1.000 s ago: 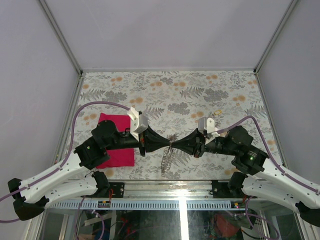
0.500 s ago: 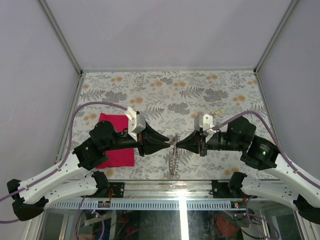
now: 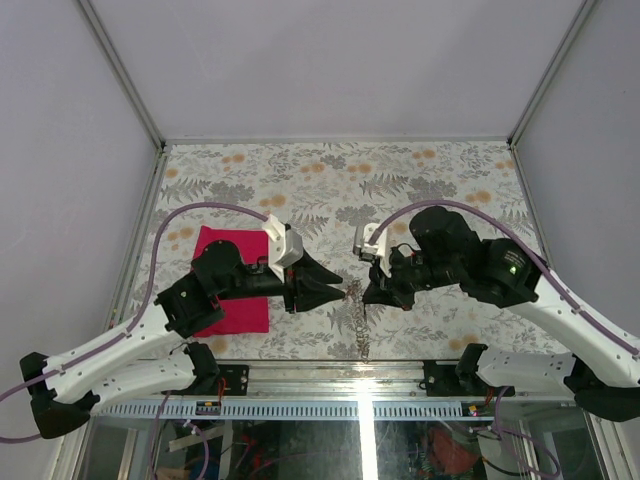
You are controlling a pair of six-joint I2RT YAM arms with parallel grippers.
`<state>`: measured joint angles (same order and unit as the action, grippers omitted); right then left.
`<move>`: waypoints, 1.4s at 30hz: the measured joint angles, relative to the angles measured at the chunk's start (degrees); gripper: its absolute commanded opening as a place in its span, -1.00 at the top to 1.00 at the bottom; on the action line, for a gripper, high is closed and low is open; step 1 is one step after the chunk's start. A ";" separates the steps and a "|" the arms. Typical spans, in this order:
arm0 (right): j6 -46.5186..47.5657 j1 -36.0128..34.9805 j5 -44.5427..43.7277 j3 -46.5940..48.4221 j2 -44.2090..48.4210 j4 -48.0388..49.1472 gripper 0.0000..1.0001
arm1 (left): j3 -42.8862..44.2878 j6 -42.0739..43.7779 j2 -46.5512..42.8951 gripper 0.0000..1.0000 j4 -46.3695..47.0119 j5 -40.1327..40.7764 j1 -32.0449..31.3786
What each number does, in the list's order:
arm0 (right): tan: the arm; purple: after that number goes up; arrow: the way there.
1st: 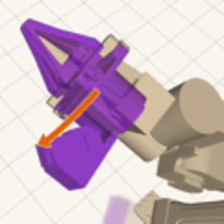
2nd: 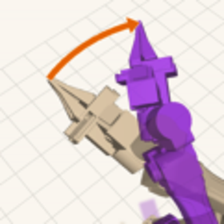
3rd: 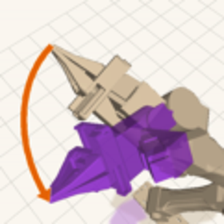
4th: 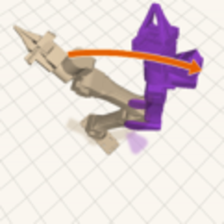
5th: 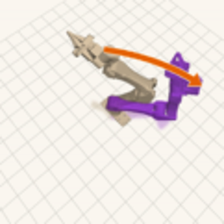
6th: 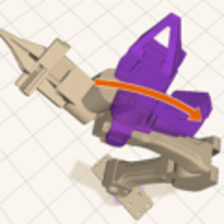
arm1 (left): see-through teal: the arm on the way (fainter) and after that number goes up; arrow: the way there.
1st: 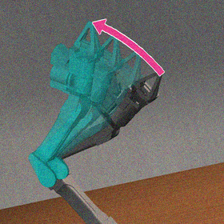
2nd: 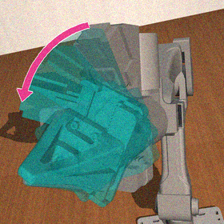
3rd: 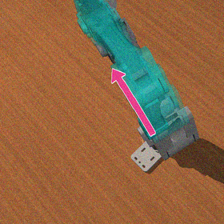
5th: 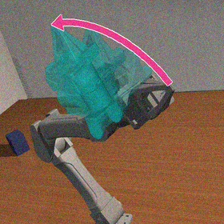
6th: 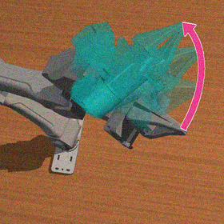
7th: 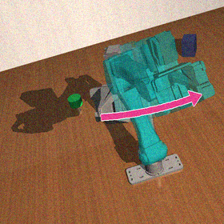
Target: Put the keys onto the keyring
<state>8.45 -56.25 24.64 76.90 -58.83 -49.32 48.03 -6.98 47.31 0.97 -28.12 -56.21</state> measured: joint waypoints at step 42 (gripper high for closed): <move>-0.09 0.00 2.05 9.20 -8.87 -9.44 1.00 | -1.01 0.70 5.99 0.56 0.92 -6.25 0.00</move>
<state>8.36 -56.25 26.70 86.11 -67.70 -58.76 47.03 -6.28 53.30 1.89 -34.37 -56.21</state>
